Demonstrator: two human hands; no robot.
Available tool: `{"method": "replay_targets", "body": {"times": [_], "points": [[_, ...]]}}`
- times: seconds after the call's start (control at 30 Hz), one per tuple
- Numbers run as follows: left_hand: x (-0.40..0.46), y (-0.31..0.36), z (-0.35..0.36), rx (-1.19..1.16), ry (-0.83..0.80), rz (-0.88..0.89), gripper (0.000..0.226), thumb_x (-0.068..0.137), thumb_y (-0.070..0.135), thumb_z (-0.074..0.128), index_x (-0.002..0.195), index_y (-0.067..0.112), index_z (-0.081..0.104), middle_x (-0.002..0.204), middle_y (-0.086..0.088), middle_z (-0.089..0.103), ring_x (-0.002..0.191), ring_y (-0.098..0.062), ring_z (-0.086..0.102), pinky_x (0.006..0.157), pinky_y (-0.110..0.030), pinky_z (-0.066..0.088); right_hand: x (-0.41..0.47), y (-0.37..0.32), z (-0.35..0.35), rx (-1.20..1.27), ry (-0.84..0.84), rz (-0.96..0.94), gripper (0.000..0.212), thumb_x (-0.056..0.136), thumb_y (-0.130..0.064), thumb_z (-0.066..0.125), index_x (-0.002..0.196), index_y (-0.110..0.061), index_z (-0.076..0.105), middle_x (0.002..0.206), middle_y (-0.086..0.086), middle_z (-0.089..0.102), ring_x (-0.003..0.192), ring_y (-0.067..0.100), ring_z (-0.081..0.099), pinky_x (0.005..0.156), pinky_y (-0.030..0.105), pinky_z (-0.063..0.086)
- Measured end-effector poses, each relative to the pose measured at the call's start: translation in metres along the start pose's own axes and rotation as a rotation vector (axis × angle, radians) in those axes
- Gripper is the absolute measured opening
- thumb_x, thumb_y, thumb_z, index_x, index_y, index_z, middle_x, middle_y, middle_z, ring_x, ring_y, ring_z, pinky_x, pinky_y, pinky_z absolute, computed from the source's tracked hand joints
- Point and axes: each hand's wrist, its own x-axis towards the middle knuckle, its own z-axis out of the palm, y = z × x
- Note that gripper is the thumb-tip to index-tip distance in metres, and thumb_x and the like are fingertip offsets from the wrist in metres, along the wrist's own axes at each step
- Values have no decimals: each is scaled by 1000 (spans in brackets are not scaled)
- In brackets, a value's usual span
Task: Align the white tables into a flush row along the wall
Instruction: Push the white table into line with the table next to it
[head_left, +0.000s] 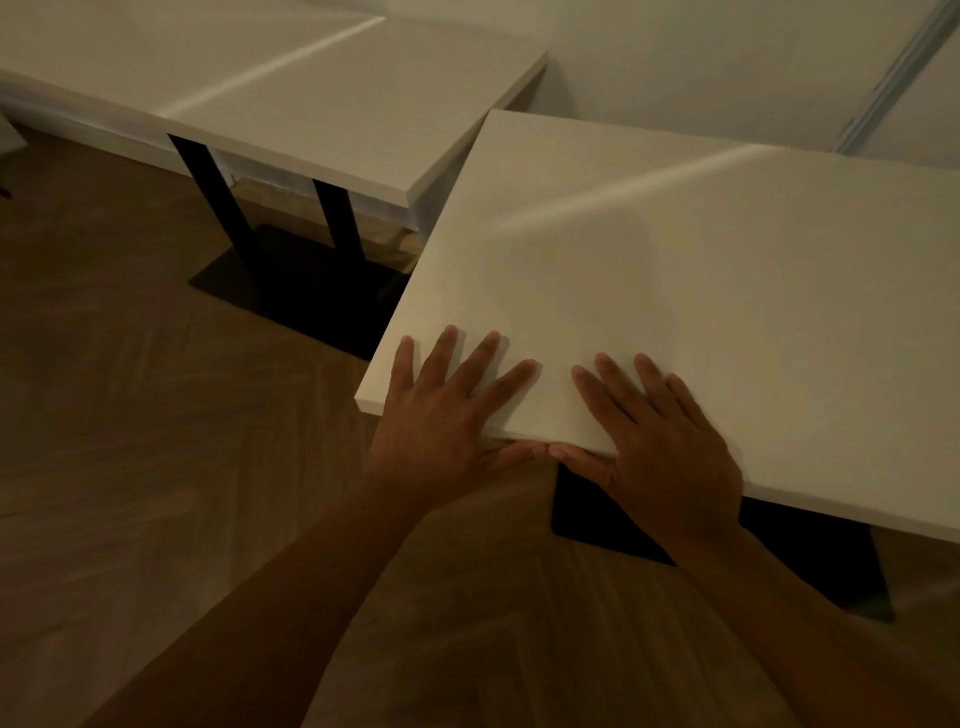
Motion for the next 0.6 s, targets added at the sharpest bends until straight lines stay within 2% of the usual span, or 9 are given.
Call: {"method": "replay_targets", "body": {"times": [0.27,0.37,0.5,0.6], "points": [[-3,9,-10,-21,-57,-46,86,83,90,2,157,45,7,170,-2,11,155,-36,4,116,-72,9,-3,-3,-13,92,-122,53,82,95,-76,16,152,-22,41,156,8,43,145,36,35,115,55,34],[-5,16,-15,-47,-77,-62,87,81,90,6,156,47,8,169,1,10,155,-34,3,115,-75,5,-5,-1,-16,116,-159,68,83,95,-77,11,154,-24,36,157,8,41,147,36,32,117,54,31],[-8,32,-25,-118,5,-127,94,76,94,4,156,45,17,168,4,16,155,-28,9,118,-71,3,-14,7,-23,145,-153,116,86,92,-81,10,158,-28,23,163,6,29,152,33,19,121,53,22],[-6,50,-27,-165,46,-82,96,77,96,6,156,44,21,167,2,18,155,-28,11,121,-66,8,-27,19,-28,144,-145,139,90,89,-84,8,160,-28,14,166,5,21,154,31,12,123,51,16]]}}
